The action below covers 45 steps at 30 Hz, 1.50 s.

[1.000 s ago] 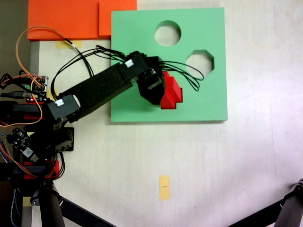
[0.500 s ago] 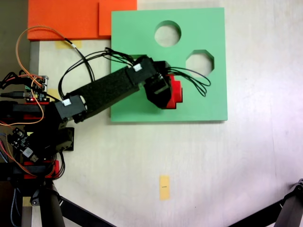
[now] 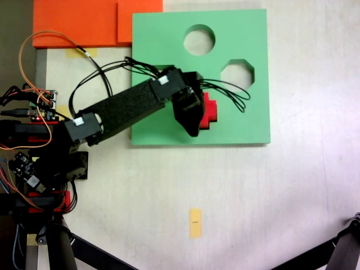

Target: Put the cross columnar block into the corresponding hole

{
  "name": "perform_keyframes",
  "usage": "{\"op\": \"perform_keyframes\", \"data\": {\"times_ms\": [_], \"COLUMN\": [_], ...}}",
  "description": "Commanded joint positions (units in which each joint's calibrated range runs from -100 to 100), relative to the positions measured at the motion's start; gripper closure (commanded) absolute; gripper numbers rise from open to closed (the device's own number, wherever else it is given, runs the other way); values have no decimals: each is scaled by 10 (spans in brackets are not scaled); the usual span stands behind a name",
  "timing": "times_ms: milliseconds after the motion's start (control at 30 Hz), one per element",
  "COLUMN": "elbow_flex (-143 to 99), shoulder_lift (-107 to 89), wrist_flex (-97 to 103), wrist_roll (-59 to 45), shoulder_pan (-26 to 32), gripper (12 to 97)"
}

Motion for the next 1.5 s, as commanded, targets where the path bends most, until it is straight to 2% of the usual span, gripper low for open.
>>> {"op": "perform_keyframes", "data": {"times_ms": [0,267,367,433,467,533,633,767,867,1067,1167,1333,1467], "elbow_flex": [10,15,-24,-83,-120,-246,-448,-528,-637,-904,-1082,-1210,-1210], "shoulder_lift": [-118,-475,-655,-769,-816,-915,-915,-915,-915,-915,-915,-915,-915], "wrist_flex": [5,-62,-78,-56,-30,69,293,281,368,699,963,981,958], "wrist_roll": [-4,-105,-234,-380,-436,-504,-516,-520,-520,-569,-596,-612,-625], "shoulder_pan": [6,3,-21,-82,-97,-113,-120,-142,-146,-161,-162,-164,-166], "gripper": [334,334,368,466,489,497,531,531,531,534,603,605,604]}}
